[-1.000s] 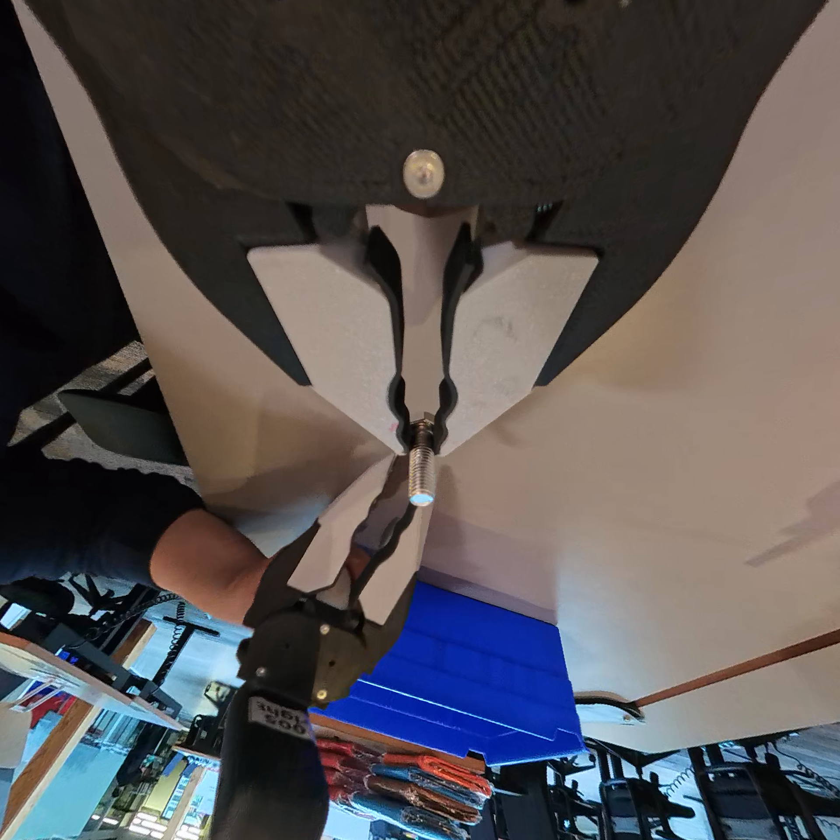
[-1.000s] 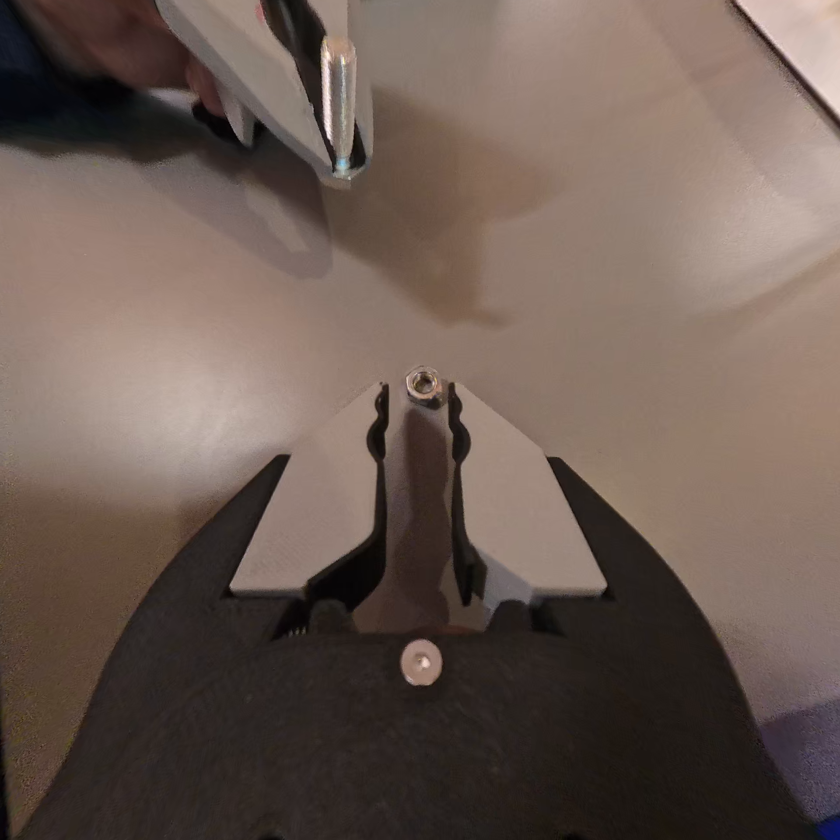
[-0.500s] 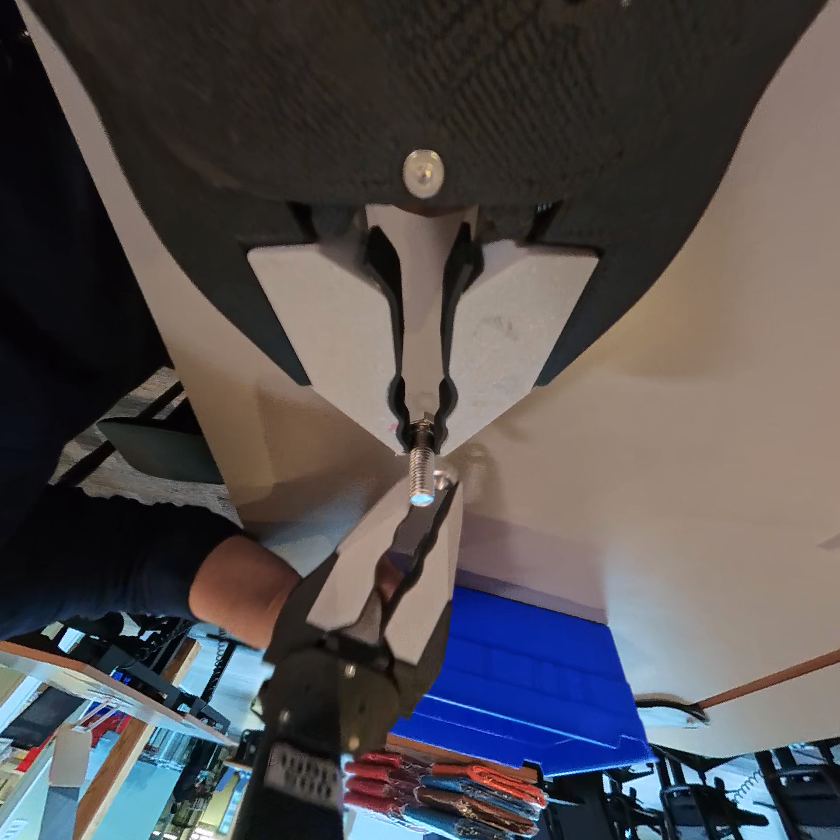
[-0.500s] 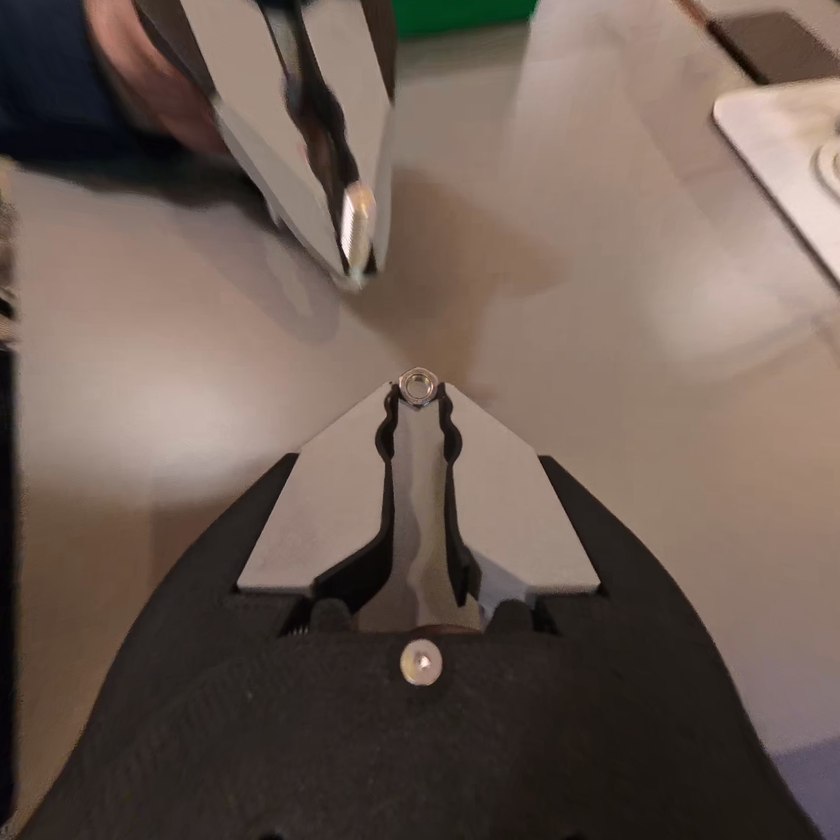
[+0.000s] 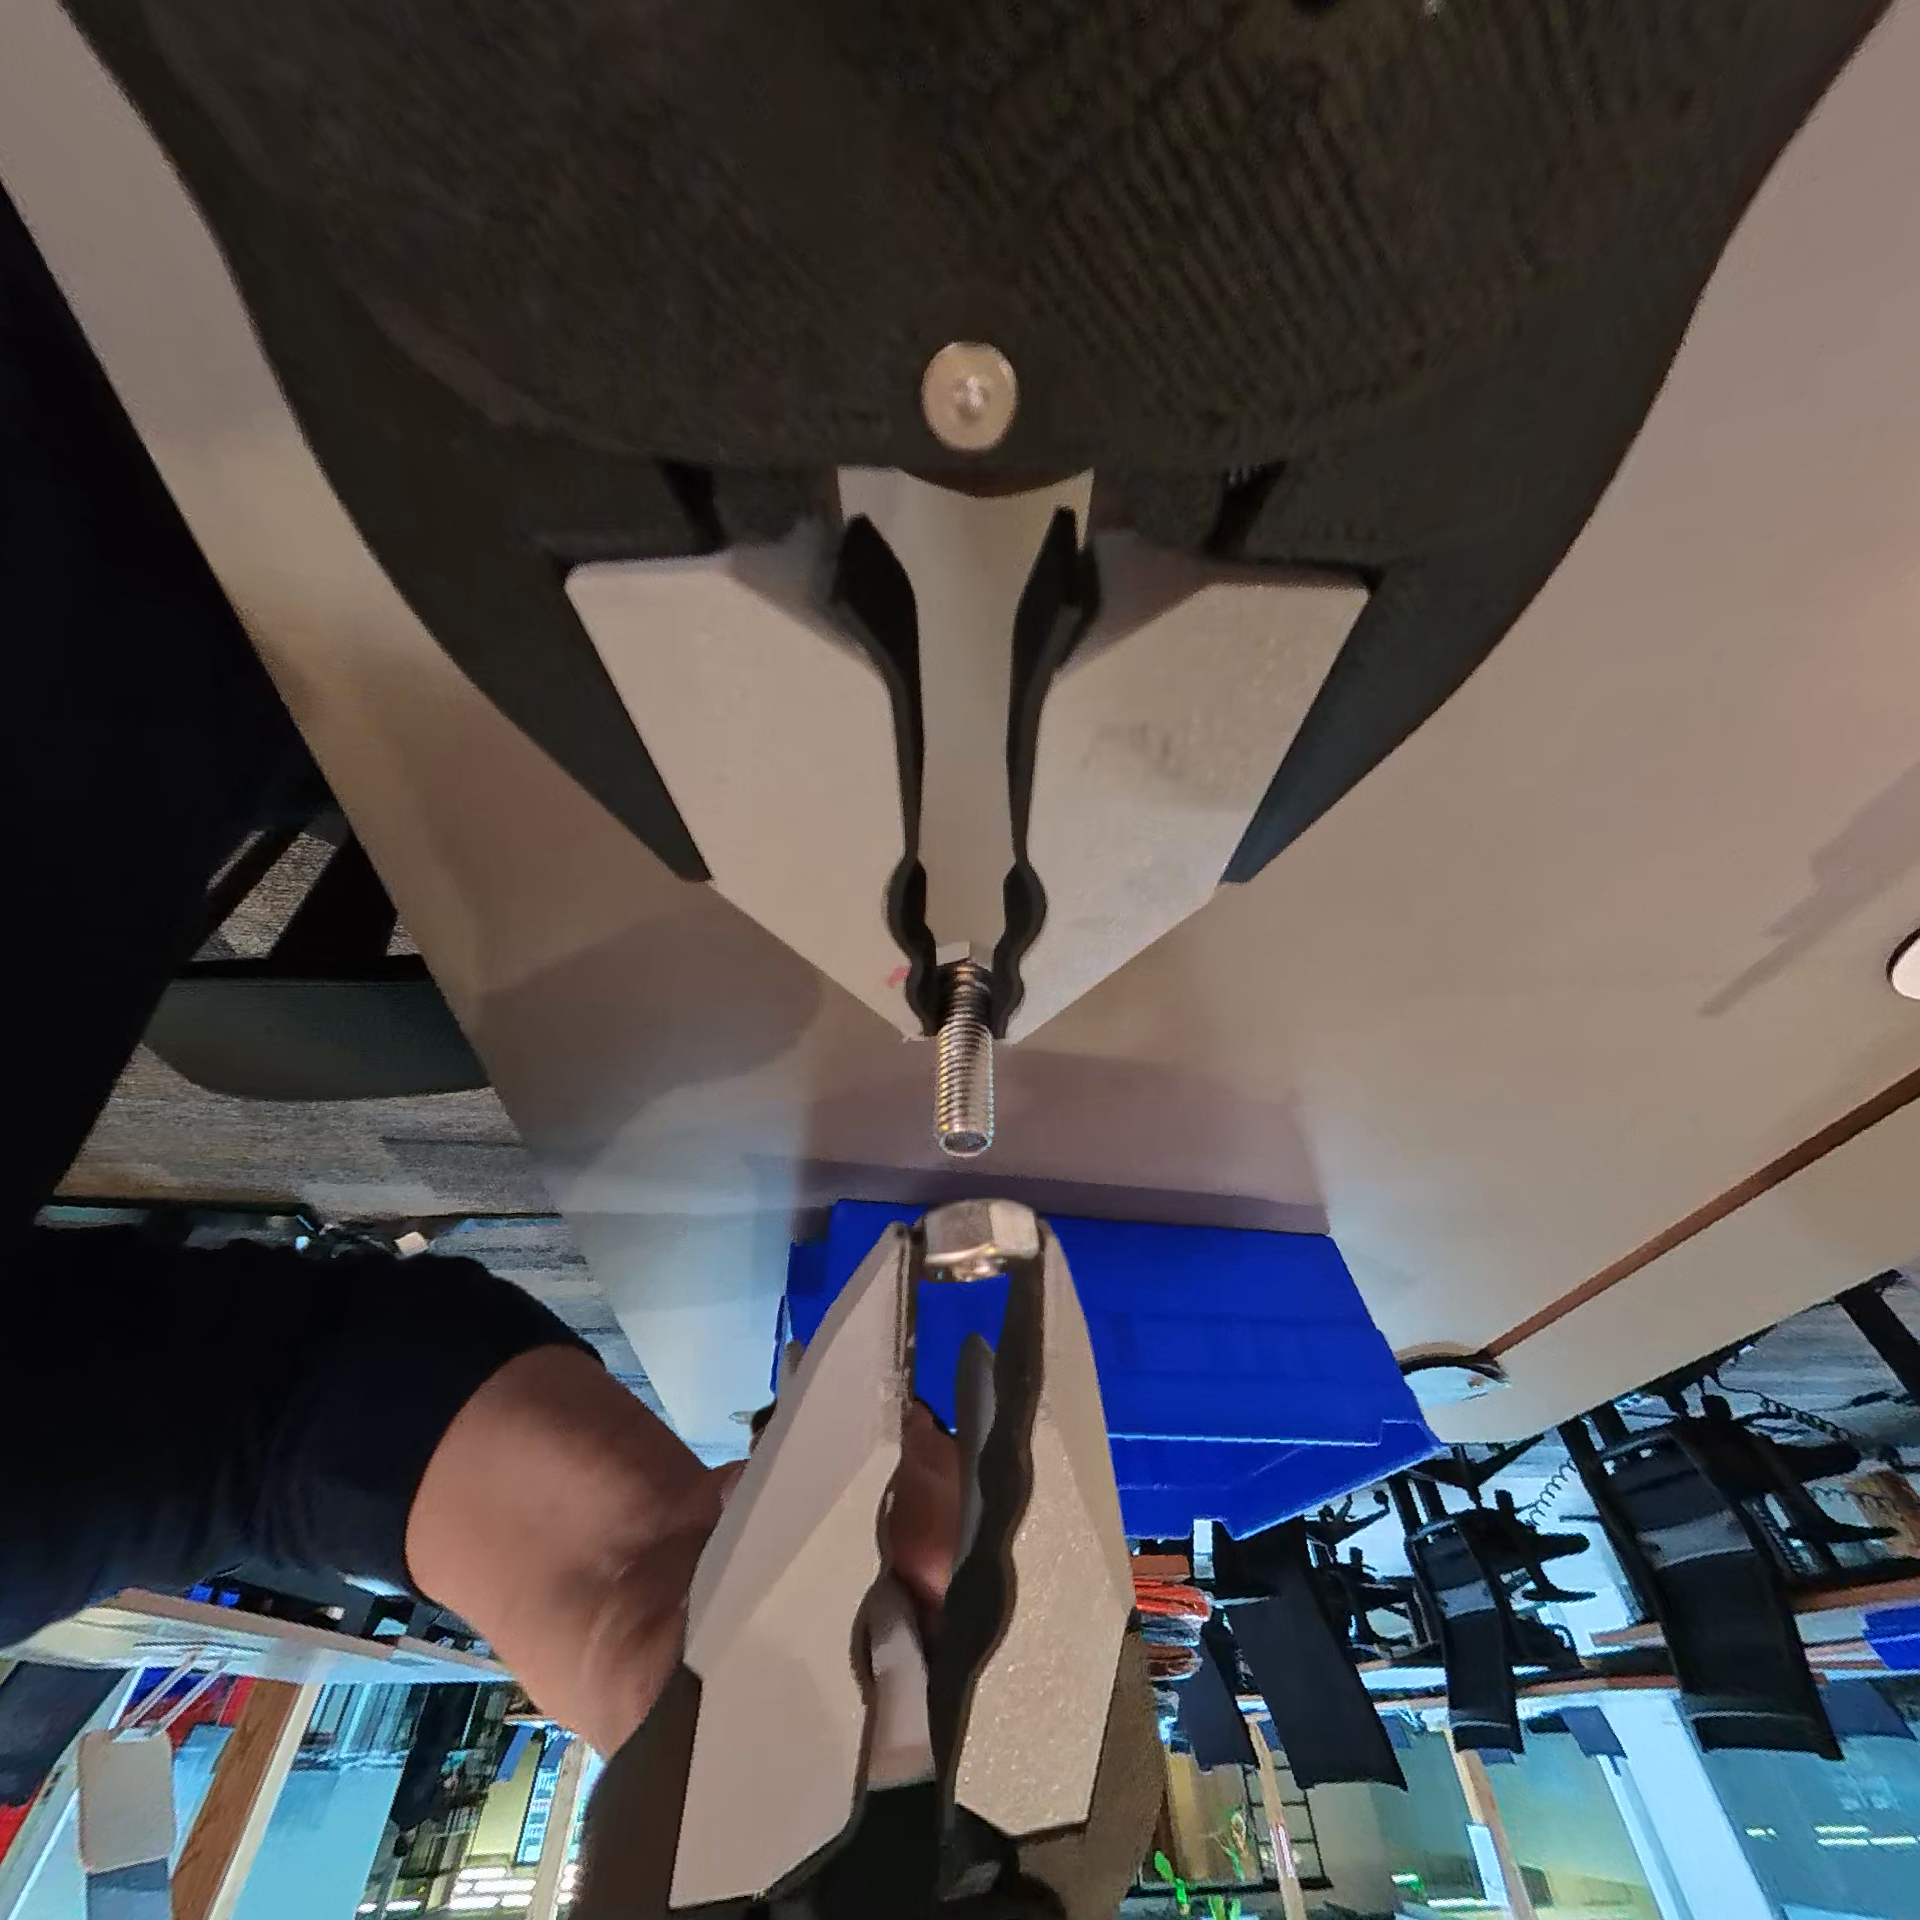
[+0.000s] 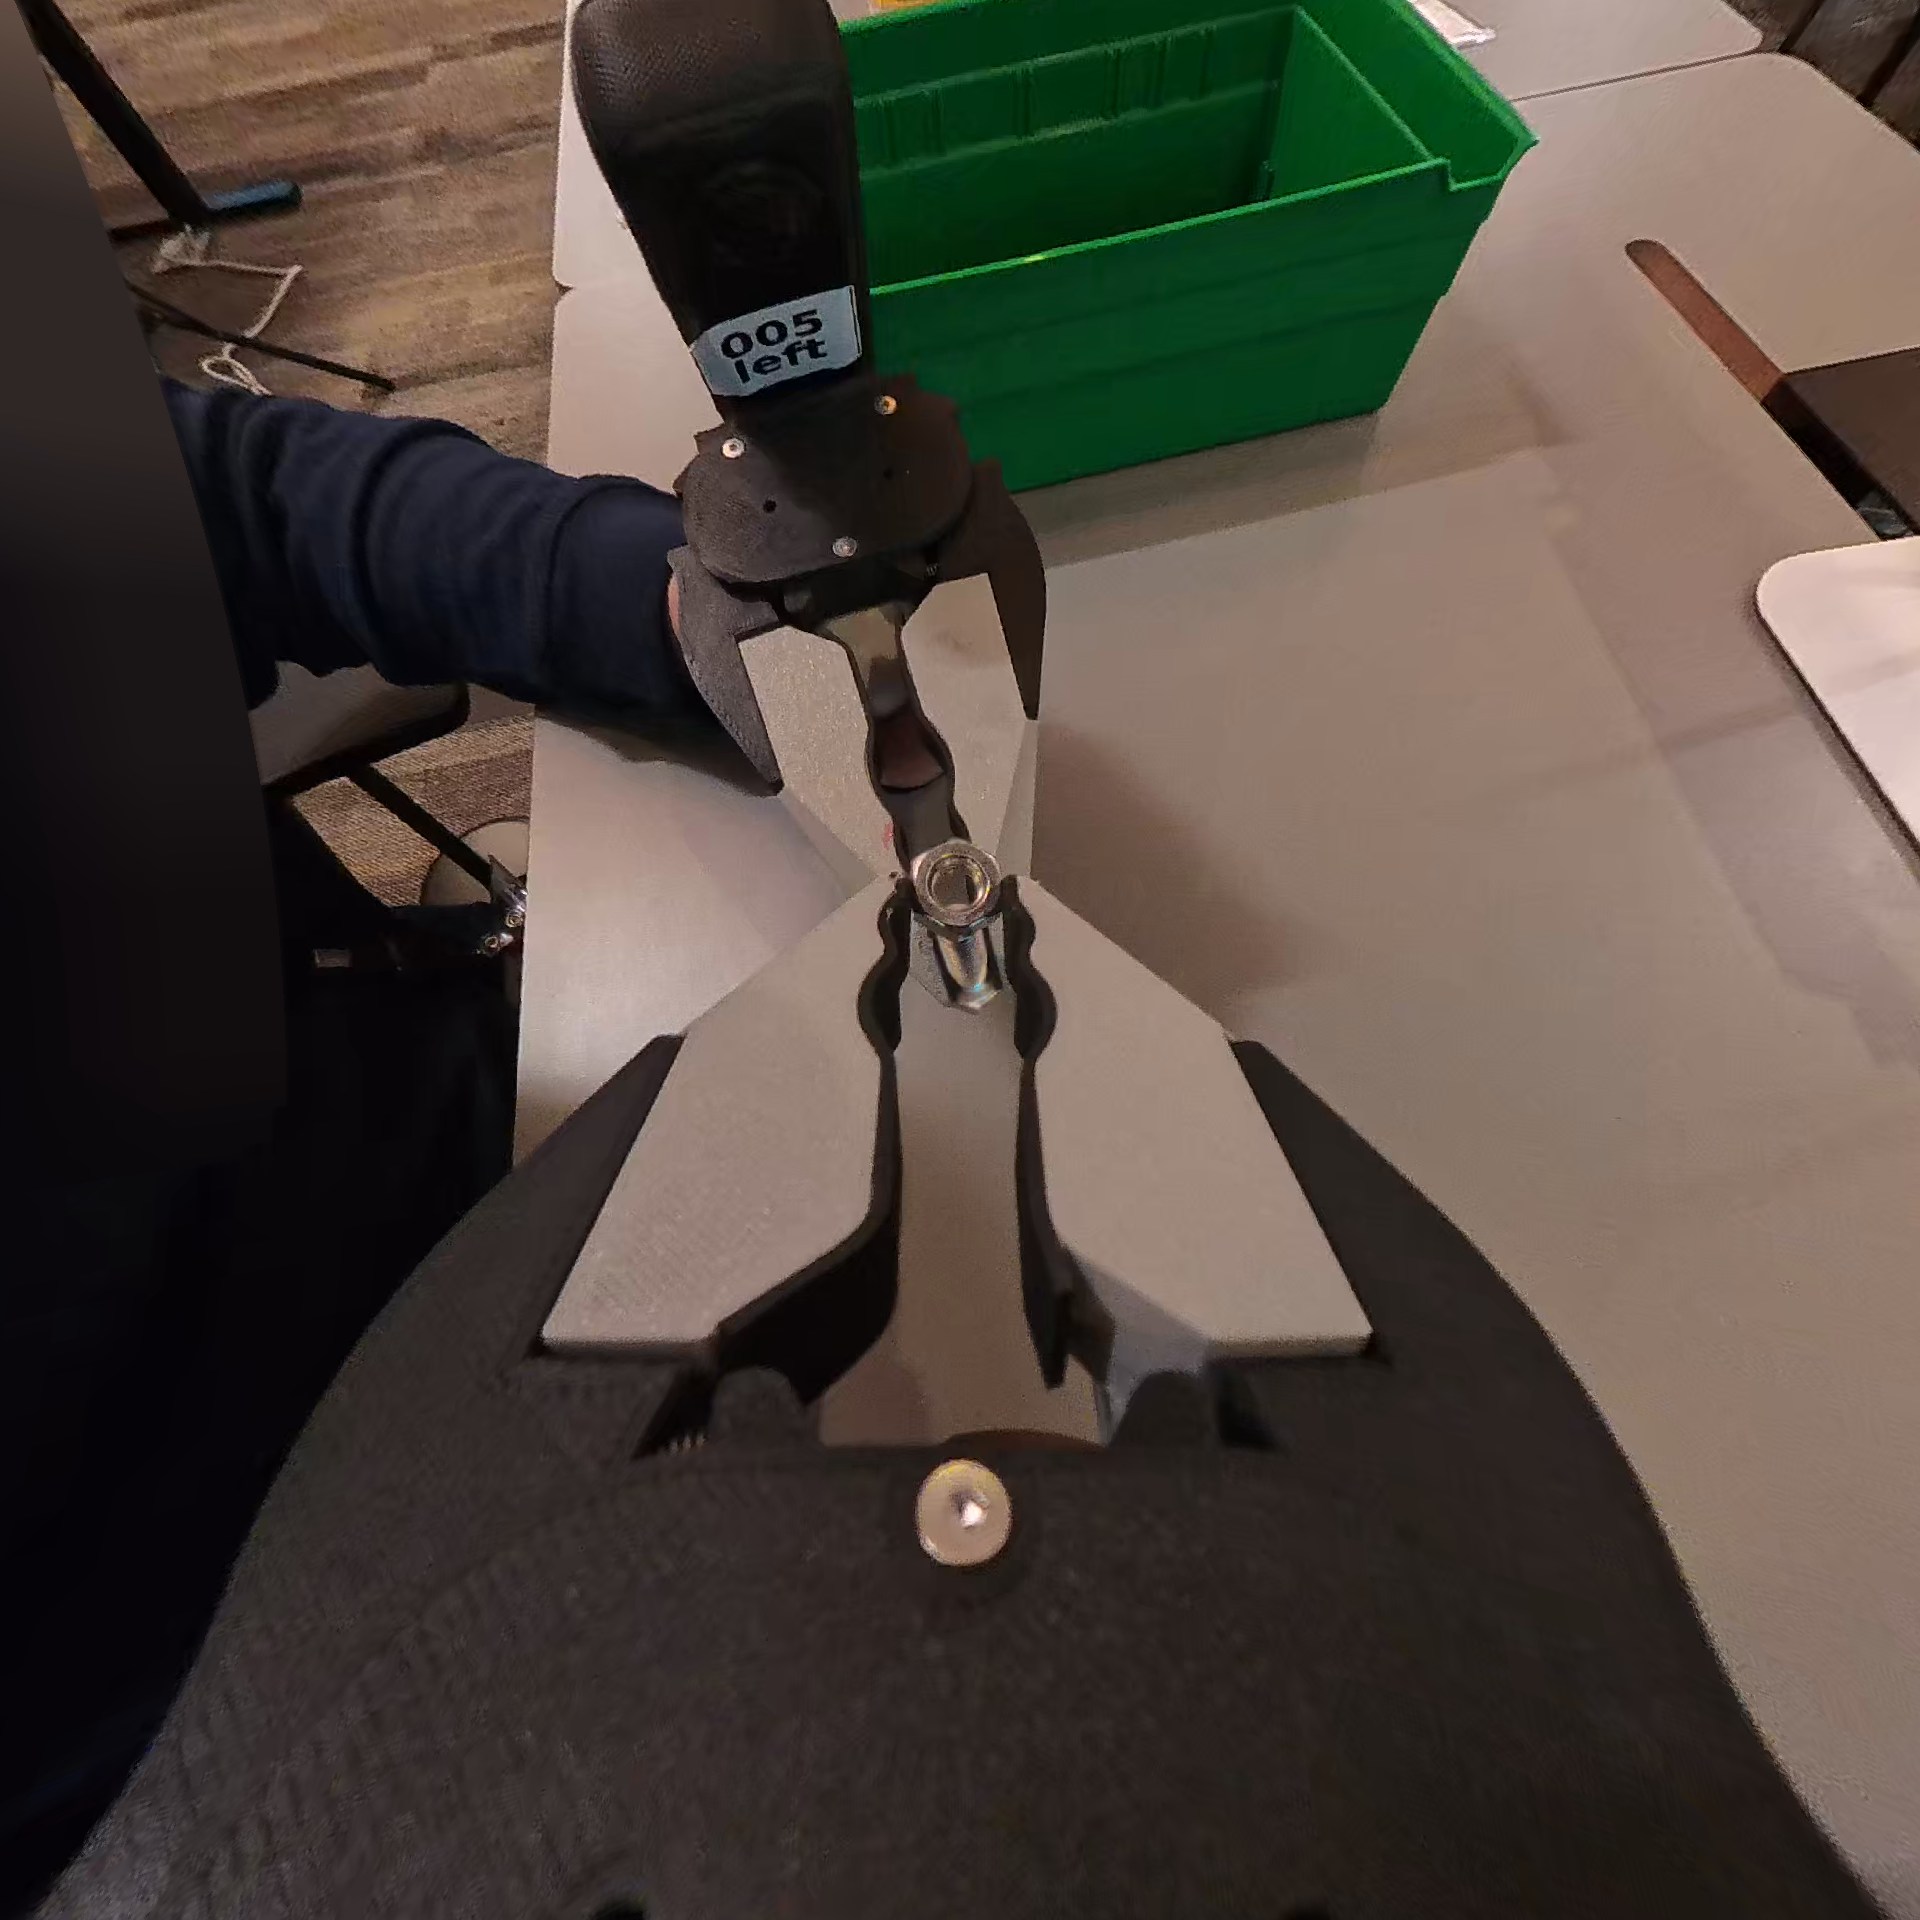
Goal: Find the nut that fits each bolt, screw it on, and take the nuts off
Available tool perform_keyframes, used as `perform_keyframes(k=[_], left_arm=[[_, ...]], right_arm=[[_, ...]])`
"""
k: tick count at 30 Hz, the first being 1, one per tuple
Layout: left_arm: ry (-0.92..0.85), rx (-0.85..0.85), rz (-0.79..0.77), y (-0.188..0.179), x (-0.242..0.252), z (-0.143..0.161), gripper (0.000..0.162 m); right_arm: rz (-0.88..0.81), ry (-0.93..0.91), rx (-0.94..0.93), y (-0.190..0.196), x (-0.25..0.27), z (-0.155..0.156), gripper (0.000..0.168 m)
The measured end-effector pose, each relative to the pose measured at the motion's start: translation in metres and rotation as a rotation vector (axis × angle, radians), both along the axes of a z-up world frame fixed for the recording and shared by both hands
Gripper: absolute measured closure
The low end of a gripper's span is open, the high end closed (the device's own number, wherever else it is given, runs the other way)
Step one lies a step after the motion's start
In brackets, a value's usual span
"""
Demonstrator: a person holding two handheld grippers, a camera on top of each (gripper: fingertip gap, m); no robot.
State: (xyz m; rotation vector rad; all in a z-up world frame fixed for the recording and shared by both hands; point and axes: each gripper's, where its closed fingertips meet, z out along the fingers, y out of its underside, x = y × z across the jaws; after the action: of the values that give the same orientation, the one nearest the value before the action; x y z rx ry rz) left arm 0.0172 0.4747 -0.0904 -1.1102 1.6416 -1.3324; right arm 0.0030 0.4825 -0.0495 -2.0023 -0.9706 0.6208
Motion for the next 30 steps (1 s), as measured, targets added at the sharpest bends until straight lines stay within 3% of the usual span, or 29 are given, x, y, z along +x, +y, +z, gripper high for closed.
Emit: perform_keyframes(k=[30], left_arm=[[0.055,-0.014,0.026,0.004,0.002,-0.008,0.155]], right_arm=[[-0.036,-0.119,0.007,0.005,0.004,-0.023,0.154]])
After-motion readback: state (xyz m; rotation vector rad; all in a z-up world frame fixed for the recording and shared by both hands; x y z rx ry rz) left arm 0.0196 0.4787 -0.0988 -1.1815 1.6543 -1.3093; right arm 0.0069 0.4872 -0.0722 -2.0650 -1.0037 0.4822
